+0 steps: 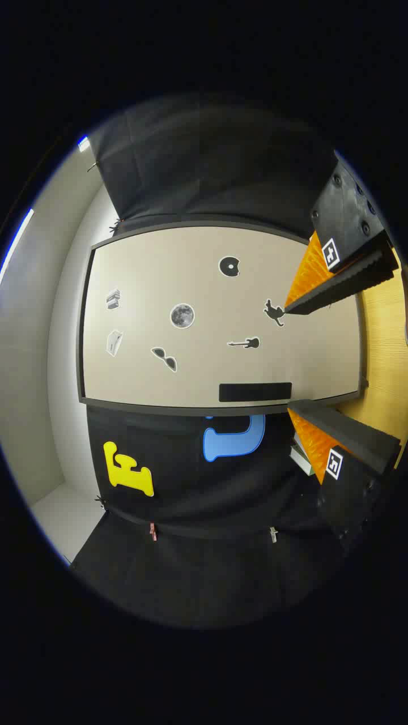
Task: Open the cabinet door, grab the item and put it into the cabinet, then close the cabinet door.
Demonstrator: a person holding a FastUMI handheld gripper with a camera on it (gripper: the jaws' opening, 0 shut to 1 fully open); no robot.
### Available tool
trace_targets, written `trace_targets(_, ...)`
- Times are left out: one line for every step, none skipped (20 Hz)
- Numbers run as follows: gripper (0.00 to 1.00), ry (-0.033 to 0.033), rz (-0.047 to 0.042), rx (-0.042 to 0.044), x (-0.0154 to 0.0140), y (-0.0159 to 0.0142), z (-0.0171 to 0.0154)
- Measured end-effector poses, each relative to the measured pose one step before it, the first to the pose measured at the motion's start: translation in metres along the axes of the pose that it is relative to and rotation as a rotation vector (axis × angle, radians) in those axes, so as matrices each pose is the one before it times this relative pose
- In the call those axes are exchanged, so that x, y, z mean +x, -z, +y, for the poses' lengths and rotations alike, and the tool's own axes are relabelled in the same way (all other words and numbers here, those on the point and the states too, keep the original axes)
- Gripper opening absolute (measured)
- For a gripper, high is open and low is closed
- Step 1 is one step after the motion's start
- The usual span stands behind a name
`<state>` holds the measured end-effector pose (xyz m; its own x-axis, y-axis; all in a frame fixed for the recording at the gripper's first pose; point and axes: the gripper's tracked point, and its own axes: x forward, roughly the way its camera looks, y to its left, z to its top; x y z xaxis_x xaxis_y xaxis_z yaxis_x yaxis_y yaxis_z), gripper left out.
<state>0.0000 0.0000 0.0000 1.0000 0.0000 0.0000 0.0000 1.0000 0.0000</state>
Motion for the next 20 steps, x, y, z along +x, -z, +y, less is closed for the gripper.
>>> trace_targets(0.98, -0.00125, -0.00348, -0.00047, -0.00074, -0.00115, 0.00050)
trace_targets(0.98, -0.00212, -0.00639, 0.00086, -0.00052, -0.00180, 0.00072)
trace_targets(0.98, -0.00131, -0.00766, 0.00104, -0.00053, -0.00233, 0.00049)
trace_targets(0.98, -0.00296, -0.00809, 0.00023, -0.00125, -0.00245, 0.00096)
trace_targets(0.98, 0.00033, -0.00710, -0.00260, -0.00025, -0.00115, 0.00063)
trace_targets(0.98, -0.00070, -0.00111, -0.00305, -0.00030, 0.00038, -0.00011)
trace_targets(0.98, 0.00048, 0.00077, -0.00334, -0.00027, 0.00006, 0.00026)
trace_targets(0.98, 0.00449, 0.00416, -0.00374, -0.00004, 0.00133, -0.00142)
trace_targets(0.98, 0.00572, 0.00217, -0.00259, 0.00017, 0.00024, -0.00156)
trace_targets(0.98, 0.00136, -0.00082, 0.00046, -0.00024, -0.00058, -0.00017)
trace_targets(0.98, 0.00169, -0.00100, 0.00164, -0.00017, -0.00044, -0.00056)
trace_targets(0.98, 0.00006, 0.00200, 0.00064, 0.00017, 0.00126, -0.00056)
trace_targets(0.98, 0.00273, 0.00627, -0.00086, 0.00080, 0.00103, -0.00107)
trace_targets(0.98, 0.00485, 0.00649, -0.00093, 0.00099, 0.00233, -0.00116)
trace_targets(0.98, -0.00255, 0.00509, 0.00059, 0.00025, 0.00099, 0.00040)
trace_targets(0.98, 0.00188, 0.00125, 0.00064, -0.00005, 0.00080, -0.00030)
trace_targets(0.98, -0.00059, 0.00260, 0.00169, 0.00069, 0.00061, -0.00012)
trace_targets(0.98, 0.00160, 0.00186, 0.00129, 0.00179, 0.00077, -0.00029)
trace_targets(0.98, 0.00149, 0.00260, 0.00102, 0.00164, 0.00075, -0.00013)
trace_targets(0.98, 0.00040, 0.00198, 0.00188, 0.00130, 0.00080, 0.00043)
